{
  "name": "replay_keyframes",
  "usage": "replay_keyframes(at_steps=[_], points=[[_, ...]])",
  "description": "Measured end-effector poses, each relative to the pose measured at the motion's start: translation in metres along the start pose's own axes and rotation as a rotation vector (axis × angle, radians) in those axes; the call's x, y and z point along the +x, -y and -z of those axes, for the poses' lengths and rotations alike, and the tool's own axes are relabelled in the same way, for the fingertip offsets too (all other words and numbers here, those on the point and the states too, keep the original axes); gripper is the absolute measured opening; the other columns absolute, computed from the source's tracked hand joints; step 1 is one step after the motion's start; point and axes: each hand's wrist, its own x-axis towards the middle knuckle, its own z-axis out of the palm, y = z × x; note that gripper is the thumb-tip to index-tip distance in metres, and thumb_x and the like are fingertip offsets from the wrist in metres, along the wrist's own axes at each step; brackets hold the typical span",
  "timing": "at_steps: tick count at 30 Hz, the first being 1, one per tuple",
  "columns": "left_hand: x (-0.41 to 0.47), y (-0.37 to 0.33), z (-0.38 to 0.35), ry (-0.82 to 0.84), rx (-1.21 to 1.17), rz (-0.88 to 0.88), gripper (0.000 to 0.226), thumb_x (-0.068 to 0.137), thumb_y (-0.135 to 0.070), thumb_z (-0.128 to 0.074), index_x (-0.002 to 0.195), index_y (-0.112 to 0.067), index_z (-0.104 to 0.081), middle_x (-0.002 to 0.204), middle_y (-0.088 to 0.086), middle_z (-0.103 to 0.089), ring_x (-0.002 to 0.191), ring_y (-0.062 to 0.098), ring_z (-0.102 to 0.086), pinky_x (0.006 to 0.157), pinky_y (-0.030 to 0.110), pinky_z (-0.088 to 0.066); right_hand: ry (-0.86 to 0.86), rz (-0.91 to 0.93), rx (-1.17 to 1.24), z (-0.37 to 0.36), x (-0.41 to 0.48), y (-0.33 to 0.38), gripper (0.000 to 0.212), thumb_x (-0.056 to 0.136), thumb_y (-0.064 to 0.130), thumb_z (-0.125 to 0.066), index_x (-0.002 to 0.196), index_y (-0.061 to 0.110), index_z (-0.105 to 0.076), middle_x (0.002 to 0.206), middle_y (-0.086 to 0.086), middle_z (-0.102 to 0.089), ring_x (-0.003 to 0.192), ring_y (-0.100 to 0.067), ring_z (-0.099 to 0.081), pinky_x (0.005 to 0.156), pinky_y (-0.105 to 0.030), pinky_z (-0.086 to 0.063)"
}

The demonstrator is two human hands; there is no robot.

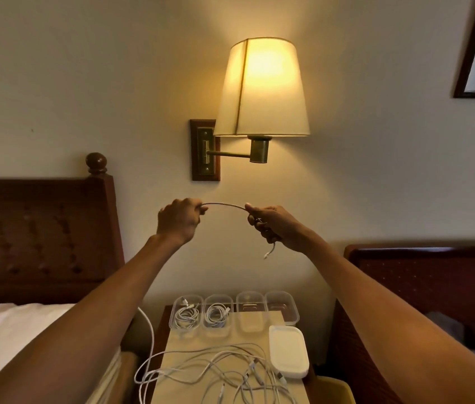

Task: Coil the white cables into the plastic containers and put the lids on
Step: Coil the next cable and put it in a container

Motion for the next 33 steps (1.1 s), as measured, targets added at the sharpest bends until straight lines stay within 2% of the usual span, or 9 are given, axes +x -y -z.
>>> replay_keyframes(at_steps=[5, 9, 16, 18, 21, 25, 27, 30, 33], points=[[-0.013, -0.019, -0.006, 0.071, -0.195, -0.183, 0.04, 0.095, -0.033, -0.064, 0.133, -0.024, -0.059, 0.113, 0.004, -0.071, 0.103, 0.024, -0.065, 0.085, 0.041, -0.053, 0.027, 0.014, 0.099, -0.006, 0.003, 0.0, 0.038, 0.1, 0.039, -0.048, 0.076, 0.012, -0.059, 0.063, 0.002, -0.041, 0.049, -0.007, -0.032, 0.044, -0.019, -0.028], [-0.006, -0.025, -0.009, 0.008, -0.298, -0.262, 0.017, 0.099, -0.019, -0.058, 0.11, -0.016, -0.071, 0.084, 0.001, -0.071, 0.079, 0.02, -0.067, 0.072, 0.039, -0.057, 0.03, -0.016, 0.217, -0.01, 0.005, 0.001, 0.034, 0.1, 0.039, -0.047, 0.08, 0.013, -0.056, 0.065, 0.002, -0.038, 0.05, -0.007, -0.027, 0.043, -0.019, -0.026], [0.013, -0.007, -0.021, -0.19, -0.244, 0.014, 0.022, 0.103, -0.025, -0.049, 0.106, -0.014, -0.068, 0.095, 0.009, -0.07, 0.08, 0.024, -0.062, 0.059, 0.025, -0.042, 0.296, -0.169, 0.608, -0.005, 0.002, 0.005, 0.039, 0.102, 0.039, -0.042, 0.068, 0.019, -0.041, 0.057, 0.007, -0.029, 0.041, -0.004, -0.022, 0.034, -0.016, -0.026], [0.011, -0.002, -0.023, -0.051, -0.204, 0.129, 0.026, 0.104, -0.029, -0.045, 0.105, -0.02, -0.069, 0.097, 0.008, -0.07, 0.079, 0.025, -0.062, 0.06, 0.028, -0.046, 0.331, -0.17, 0.684, -0.004, 0.002, 0.004, 0.039, 0.103, 0.036, -0.04, 0.068, 0.02, -0.038, 0.056, 0.007, -0.028, 0.04, -0.004, -0.023, 0.032, -0.015, -0.025], [0.001, -0.012, -0.033, 0.38, -0.177, 0.167, 0.023, 0.103, -0.027, -0.049, 0.109, -0.027, -0.07, 0.11, 0.0, -0.068, 0.089, 0.019, -0.061, 0.073, 0.033, -0.052, 0.222, -0.134, 0.774, -0.008, 0.006, 0.005, 0.039, 0.105, 0.031, -0.034, 0.069, 0.019, -0.038, 0.056, 0.007, -0.028, 0.039, -0.005, -0.023, 0.033, -0.016, -0.023], [-0.016, -0.043, -0.033, 0.822, -0.293, 0.124, 0.028, 0.104, -0.023, -0.047, 0.129, -0.022, -0.06, 0.084, 0.0, -0.058, 0.058, 0.011, -0.046, 0.049, 0.022, -0.041, -0.056, -0.092, 0.755, -0.013, 0.016, -0.001, 0.037, 0.107, 0.03, -0.027, 0.086, 0.013, -0.052, 0.059, 0.004, -0.041, 0.043, -0.006, -0.028, 0.038, -0.018, -0.028], [-0.021, -0.058, -0.026, 0.928, -0.259, 0.063, 0.033, 0.104, -0.025, -0.047, 0.136, -0.021, -0.055, 0.077, 0.003, -0.054, 0.057, 0.013, -0.042, 0.049, 0.023, -0.038, -0.169, -0.087, 0.608, -0.015, 0.021, -0.01, 0.036, 0.107, 0.028, -0.029, 0.106, 0.008, -0.058, 0.073, 0.002, -0.052, 0.048, -0.006, -0.033, 0.044, -0.018, -0.032], [-0.022, -0.083, -0.008, 0.991, -0.123, -0.086, 0.034, 0.102, -0.021, -0.049, 0.135, -0.019, -0.057, 0.089, 0.005, -0.061, 0.067, 0.017, -0.051, 0.055, 0.027, -0.046, -0.237, -0.071, 0.497, -0.018, 0.027, -0.024, 0.036, 0.107, 0.021, -0.031, 0.122, -0.003, -0.054, 0.102, -0.005, -0.065, 0.062, -0.007, -0.048, 0.051, -0.018, -0.038], [-0.014, -0.094, 0.012, 0.891, -0.039, -0.241, 0.029, 0.101, -0.018, -0.051, 0.124, -0.018, -0.067, 0.106, -0.004, -0.065, 0.088, 0.012, -0.06, 0.072, 0.028, -0.053, -0.199, -0.053, 0.384, -0.017, 0.03, -0.034, 0.034, 0.105, 0.012, -0.037, 0.127, -0.009, -0.052, 0.126, -0.017, -0.061, 0.086, -0.015, -0.067, 0.063, -0.019, -0.052]])
